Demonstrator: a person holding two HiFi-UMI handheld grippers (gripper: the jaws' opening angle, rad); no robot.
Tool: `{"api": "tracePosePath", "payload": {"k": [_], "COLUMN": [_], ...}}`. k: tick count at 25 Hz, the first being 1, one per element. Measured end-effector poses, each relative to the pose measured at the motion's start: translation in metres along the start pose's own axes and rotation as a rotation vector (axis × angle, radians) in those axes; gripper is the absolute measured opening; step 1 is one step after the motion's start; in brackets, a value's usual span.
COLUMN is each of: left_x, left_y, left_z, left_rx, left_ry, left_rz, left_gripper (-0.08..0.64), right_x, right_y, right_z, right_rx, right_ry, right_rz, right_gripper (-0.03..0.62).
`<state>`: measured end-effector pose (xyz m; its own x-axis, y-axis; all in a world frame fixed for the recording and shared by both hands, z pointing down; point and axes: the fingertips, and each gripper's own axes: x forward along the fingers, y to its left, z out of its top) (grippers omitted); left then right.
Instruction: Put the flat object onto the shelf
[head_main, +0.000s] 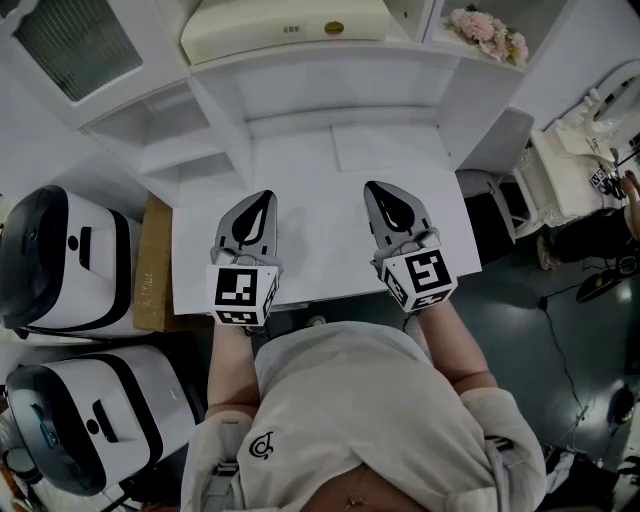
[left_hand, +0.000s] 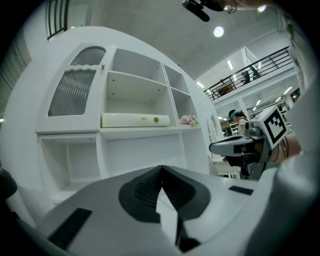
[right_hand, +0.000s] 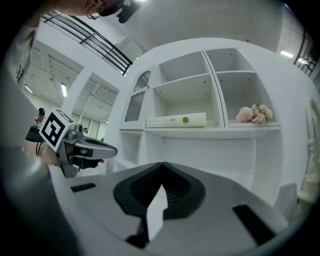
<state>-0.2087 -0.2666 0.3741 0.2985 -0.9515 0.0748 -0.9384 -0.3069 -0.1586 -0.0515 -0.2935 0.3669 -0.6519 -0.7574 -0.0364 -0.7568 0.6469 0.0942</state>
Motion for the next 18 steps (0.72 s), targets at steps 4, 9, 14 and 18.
{"api": "tracePosePath", "payload": {"k": [4,9,14,18], "left_x": [0.0,0.0,0.001,0.005], "left_y": [0.003,0.005,0.011,0.009], "left_z": [0.002,0.003,0.004,0.009], "left_rx": [0.005,-0.025,-0.044,-0.014], "left_ry": [-0.019,-0.046,-0.04,-0.042], "left_rz": [0.01,0.014,0.02,0.011], "left_gripper": [0.012,0.012,0.012,0.012], "right_x": [0.0,0.001,0.004,0.006], "right_y": [0.0,0.001,0.003,0.0], "right_z": [-0.001,0.0,0.004,0.009], "right_rx": [-0.013,-0.015,-0.016,-0.023], "right_ry": [0.006,-0.001,-0.009,-0.017], "right_rz": [-0.006,-0.004,-0.001,-0.001], "right_gripper": [0.006,0.006,0.006,0.006]}}
